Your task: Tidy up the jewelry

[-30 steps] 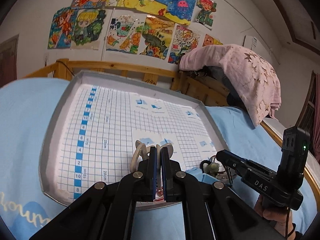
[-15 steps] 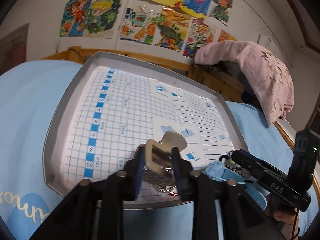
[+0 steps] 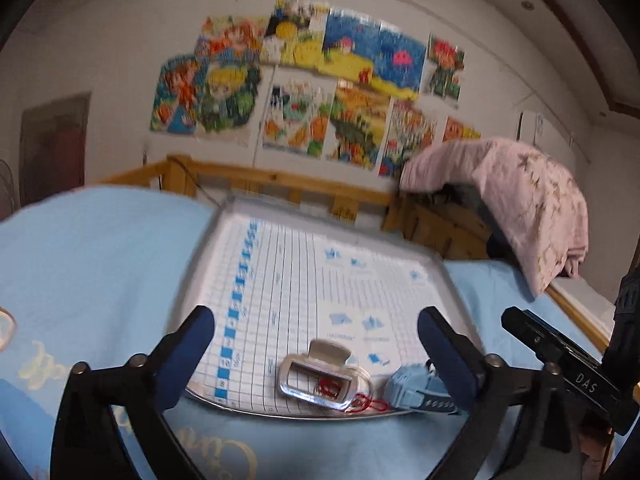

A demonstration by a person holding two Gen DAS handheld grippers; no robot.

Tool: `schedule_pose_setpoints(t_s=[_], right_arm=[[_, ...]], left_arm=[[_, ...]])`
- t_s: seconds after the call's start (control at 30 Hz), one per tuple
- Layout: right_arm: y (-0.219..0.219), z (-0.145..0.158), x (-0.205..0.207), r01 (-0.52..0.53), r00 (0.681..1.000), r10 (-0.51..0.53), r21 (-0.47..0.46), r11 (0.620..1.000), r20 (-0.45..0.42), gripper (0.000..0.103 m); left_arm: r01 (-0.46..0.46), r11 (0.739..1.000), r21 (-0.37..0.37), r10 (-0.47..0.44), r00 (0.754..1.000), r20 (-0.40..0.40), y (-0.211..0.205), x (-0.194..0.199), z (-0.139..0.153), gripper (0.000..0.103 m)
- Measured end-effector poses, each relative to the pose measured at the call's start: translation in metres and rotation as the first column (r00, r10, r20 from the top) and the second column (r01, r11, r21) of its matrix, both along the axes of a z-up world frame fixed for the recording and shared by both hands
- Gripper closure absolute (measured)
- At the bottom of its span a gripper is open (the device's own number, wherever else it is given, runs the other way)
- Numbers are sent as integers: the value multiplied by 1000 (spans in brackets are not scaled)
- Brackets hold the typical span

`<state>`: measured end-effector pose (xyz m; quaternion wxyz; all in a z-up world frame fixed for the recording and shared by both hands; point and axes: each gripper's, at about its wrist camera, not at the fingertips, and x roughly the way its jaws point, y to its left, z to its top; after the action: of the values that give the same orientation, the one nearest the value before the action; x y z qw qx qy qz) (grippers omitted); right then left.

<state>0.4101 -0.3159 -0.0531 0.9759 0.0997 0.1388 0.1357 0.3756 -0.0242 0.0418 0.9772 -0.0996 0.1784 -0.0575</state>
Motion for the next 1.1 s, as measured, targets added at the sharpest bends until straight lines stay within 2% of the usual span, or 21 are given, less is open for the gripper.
schedule_pose_setpoints(t_s=[0.13, 0.27, 0.47, 0.67, 0.9, 1.1], right_arm=[[-4, 21, -23, 10, 999, -10, 1, 1000, 52, 18], [1, 45, -53, 14, 992, -9, -41, 999, 127, 4], [8, 77, -106, 24, 973, -7, -72, 997, 229, 2], [9, 93, -165, 48, 954, -26, -66, 997, 299, 2], [10, 84, -225, 56, 949, -31, -71, 996, 314, 2], [18, 66, -256, 48, 958, -16, -108, 993, 285, 2]], left_arm=[[-20, 1000, 17, 19, 999, 41, 2, -22, 19, 0], [-38, 999, 33, 35, 995, 90, 5, -49, 37, 0], [-52, 998, 43, 45, 988, 148, 9, -93, 59, 0], [-57, 997, 48, 47, 981, 188, 14, -143, 71, 0], [-71, 996, 54, 59, 978, 200, 22, -202, 62, 0], [-82, 994, 79, 66, 980, 186, 30, -239, 42, 0]])
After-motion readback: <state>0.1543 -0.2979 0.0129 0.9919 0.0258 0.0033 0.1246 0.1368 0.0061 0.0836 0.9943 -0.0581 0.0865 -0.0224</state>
